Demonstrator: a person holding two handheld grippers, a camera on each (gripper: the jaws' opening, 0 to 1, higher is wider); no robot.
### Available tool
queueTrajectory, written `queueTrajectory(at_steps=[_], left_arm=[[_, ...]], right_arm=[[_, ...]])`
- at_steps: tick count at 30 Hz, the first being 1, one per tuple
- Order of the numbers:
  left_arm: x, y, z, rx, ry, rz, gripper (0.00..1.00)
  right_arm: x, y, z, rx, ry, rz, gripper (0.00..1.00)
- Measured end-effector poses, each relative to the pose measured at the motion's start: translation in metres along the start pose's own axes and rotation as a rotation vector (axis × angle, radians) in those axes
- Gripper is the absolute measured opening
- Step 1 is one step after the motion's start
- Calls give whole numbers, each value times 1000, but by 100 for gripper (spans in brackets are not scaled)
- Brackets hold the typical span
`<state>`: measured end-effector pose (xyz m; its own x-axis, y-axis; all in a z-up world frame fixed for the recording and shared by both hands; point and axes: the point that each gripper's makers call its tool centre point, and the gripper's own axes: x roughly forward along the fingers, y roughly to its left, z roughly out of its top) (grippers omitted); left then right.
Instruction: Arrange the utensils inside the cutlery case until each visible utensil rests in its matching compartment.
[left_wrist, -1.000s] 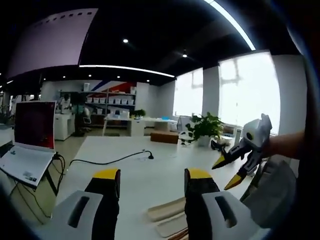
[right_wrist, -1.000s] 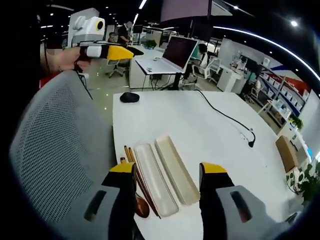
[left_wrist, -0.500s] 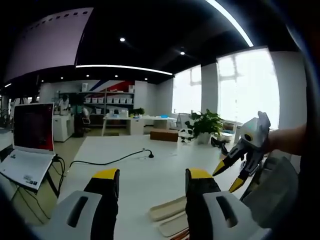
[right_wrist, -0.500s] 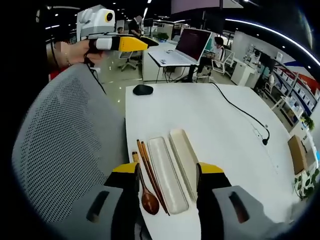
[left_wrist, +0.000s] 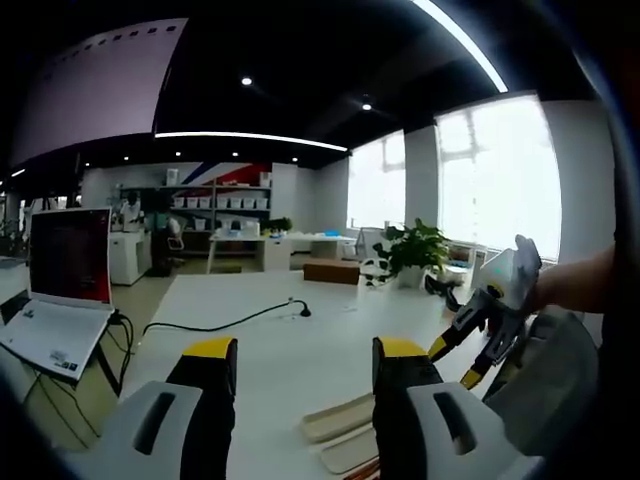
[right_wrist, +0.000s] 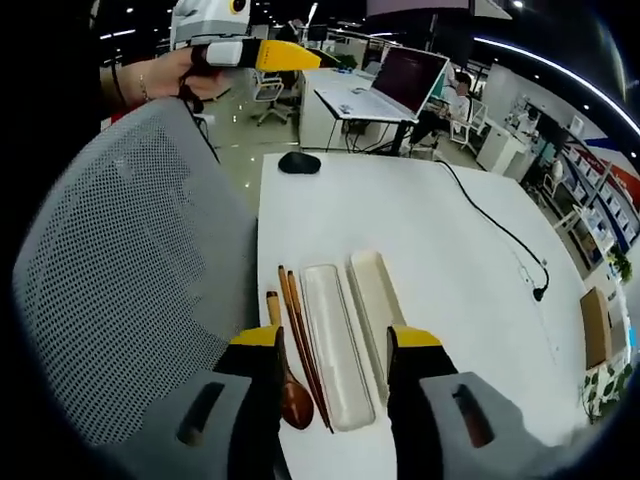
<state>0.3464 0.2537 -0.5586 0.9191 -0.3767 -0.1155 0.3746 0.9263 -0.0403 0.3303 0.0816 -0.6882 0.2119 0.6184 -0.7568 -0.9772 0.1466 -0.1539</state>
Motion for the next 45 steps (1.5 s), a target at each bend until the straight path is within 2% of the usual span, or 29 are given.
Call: queueTrajectory(at_steps=[9, 17, 27, 45], left_arm=[[0, 1, -1, 6, 7, 2, 55], [0, 2, -1, 0, 9, 4, 55], [0, 5, -3, -8, 19, 10, 54], [-1, 7, -2, 1, 12, 20, 54]], right_arm=[[14, 9, -2, -64, 22, 50, 32], [23, 11, -4, -53, 20, 59, 28], [31, 14, -15, -86, 84, 89, 24], [46, 30, -25, -100, 125, 167, 16]])
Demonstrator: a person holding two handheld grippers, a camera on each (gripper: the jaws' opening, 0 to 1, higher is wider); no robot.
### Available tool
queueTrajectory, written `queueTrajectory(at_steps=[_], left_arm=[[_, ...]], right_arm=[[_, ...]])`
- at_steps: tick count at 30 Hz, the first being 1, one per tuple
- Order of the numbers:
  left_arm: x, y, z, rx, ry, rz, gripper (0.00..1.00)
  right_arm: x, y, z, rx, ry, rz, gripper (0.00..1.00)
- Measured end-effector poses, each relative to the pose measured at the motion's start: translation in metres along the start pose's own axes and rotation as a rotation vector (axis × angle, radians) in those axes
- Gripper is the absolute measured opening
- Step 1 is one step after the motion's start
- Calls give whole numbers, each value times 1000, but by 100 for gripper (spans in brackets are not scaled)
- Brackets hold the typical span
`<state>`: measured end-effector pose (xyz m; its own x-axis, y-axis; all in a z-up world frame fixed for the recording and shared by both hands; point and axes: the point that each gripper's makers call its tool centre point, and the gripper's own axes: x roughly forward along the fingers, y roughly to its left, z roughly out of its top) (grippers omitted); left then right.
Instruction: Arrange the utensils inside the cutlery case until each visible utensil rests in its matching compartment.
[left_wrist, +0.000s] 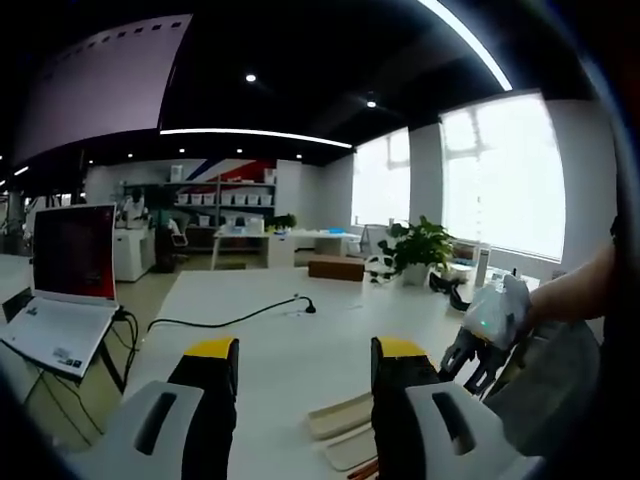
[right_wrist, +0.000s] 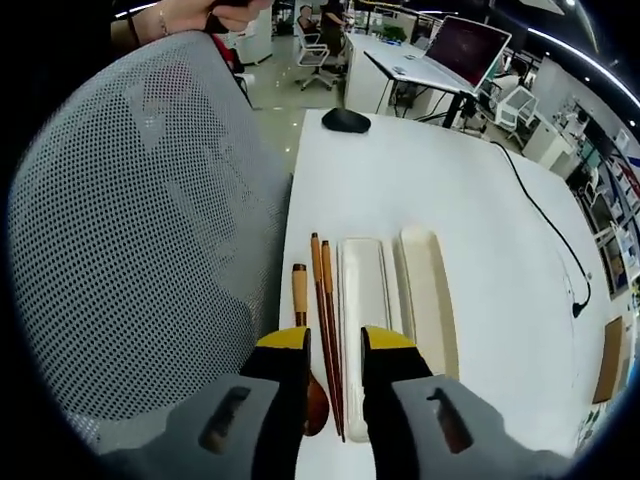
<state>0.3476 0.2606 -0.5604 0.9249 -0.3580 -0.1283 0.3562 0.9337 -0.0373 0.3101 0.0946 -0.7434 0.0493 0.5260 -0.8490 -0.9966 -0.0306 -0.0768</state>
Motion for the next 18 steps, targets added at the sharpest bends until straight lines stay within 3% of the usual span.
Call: queueTrajectory(at_steps=[4, 8, 18], left_arm=[[0, 0, 0, 0, 0, 1, 54], [0, 0, 0, 1, 2, 0, 54], [0, 1, -1, 2, 4, 1, 54]], right_arm=[[5, 3, -5, -9, 25, 17, 15], [10, 5, -9, -28, 47, 35, 6], [22, 9, -16, -35, 83, 68, 8]])
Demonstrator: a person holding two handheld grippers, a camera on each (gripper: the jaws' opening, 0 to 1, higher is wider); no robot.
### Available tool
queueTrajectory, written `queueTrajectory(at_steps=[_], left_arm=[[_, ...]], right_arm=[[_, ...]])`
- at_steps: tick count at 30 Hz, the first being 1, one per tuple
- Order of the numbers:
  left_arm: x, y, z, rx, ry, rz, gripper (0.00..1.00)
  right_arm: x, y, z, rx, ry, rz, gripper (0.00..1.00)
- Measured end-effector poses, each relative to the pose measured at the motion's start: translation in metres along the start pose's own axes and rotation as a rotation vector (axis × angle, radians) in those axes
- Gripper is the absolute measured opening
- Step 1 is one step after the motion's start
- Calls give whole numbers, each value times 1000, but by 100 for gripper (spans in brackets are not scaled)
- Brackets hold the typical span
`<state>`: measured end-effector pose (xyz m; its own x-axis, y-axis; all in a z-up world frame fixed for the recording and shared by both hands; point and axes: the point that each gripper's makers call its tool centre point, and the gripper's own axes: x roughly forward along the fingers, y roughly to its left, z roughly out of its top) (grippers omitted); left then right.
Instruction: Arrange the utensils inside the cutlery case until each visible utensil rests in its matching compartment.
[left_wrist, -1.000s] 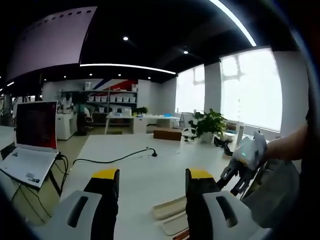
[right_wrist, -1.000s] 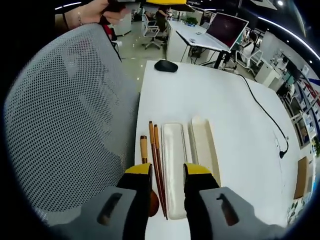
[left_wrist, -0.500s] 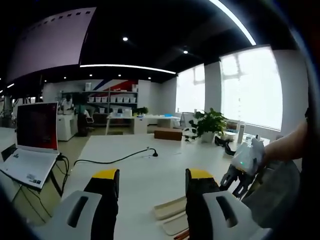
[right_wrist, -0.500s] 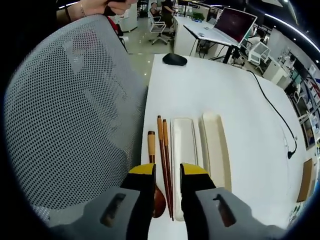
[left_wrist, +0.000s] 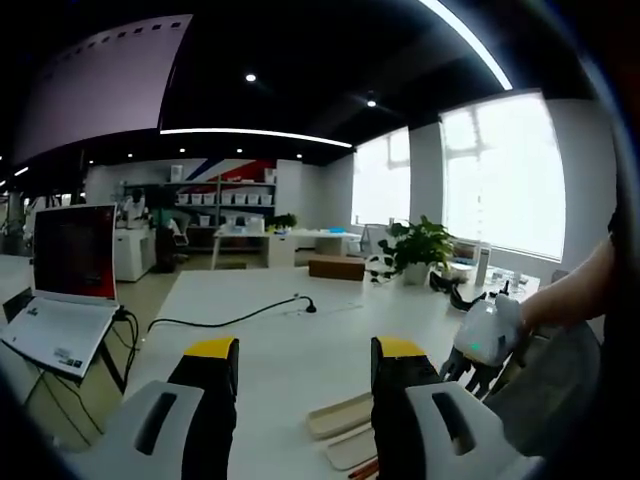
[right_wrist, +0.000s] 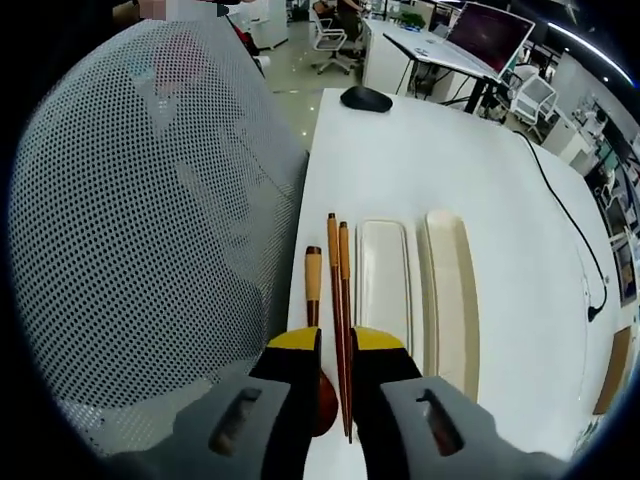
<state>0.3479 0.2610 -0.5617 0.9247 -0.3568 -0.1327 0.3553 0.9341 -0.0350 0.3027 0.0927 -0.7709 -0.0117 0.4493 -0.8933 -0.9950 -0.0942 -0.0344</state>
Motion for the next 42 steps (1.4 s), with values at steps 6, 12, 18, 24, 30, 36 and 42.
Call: queueTrajectory(at_steps=[6, 12, 18, 24, 30, 36, 42], left_arm=[[0, 0, -1, 1, 2, -1, 54], [0, -1, -2, 0, 5, -5, 54], [0, -1, -3, 4, 11, -6, 54], [0, -1, -3, 8, 14, -6, 54], [0, -1, -3, 5, 11, -7, 53], [0, 1, -3, 3, 10, -2, 53], [0, 1, -5, 10, 15, 0, 53]], right_arm=[[3, 2, -7, -6, 26, 9, 6], [11, 6, -12, -40, 59, 27, 4], [18, 9, -11, -28, 51, 42, 4], [24, 3, -9, -39, 56, 34, 4], [28, -3, -10, -38, 66, 22, 5], [32, -3, -15, -26, 76, 24, 4], [38, 3, -18, -37, 88, 46, 3]])
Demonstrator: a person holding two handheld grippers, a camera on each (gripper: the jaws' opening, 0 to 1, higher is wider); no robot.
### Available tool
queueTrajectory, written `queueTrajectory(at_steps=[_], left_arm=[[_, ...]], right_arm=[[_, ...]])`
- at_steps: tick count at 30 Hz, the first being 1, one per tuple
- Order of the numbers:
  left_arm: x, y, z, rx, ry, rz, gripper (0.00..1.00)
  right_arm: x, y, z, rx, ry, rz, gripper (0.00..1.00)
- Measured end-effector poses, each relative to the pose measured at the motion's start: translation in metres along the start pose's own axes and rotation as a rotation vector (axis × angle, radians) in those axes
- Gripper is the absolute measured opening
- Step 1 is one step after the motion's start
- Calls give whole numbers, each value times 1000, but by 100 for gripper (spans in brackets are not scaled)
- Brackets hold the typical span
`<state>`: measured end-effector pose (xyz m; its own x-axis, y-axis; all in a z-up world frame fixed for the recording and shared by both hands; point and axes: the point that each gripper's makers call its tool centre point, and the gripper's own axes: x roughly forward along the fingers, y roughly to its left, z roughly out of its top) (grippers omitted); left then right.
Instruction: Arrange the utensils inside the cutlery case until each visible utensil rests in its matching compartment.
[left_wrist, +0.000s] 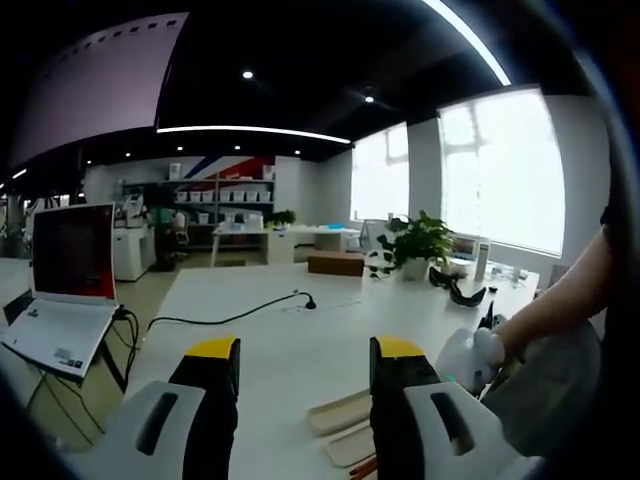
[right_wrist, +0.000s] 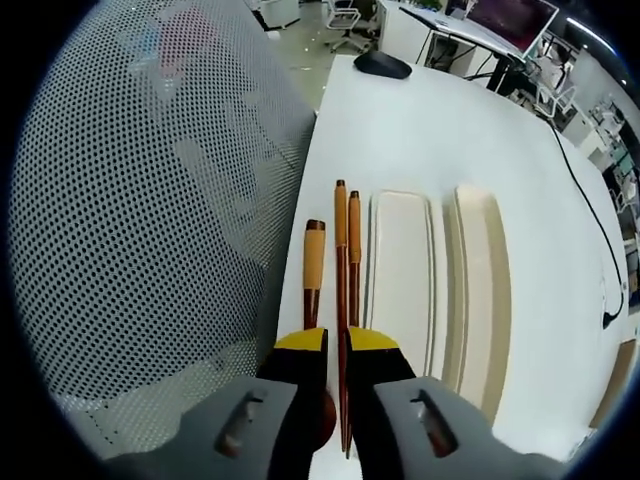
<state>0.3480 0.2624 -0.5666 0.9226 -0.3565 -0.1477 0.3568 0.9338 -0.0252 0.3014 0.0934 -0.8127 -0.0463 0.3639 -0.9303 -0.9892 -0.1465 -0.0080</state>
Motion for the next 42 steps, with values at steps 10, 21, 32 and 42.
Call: queueTrajectory(at_steps=[10, 21, 32, 42], left_arm=[[-1, 1, 0, -7, -5, 1, 52], [-1, -1, 0, -3, -1, 3, 51], [-1, 0, 1, -6, 0, 11, 51], [-1, 0, 1, -8, 3, 13, 51]], right_arm=[[6, -2, -4, 25, 17, 13, 5], [11, -7, -5, 52, 3, 9, 2], [13, -5, -1, 64, -3, 27, 3], [18, -5, -4, 41, 25, 36, 3]])
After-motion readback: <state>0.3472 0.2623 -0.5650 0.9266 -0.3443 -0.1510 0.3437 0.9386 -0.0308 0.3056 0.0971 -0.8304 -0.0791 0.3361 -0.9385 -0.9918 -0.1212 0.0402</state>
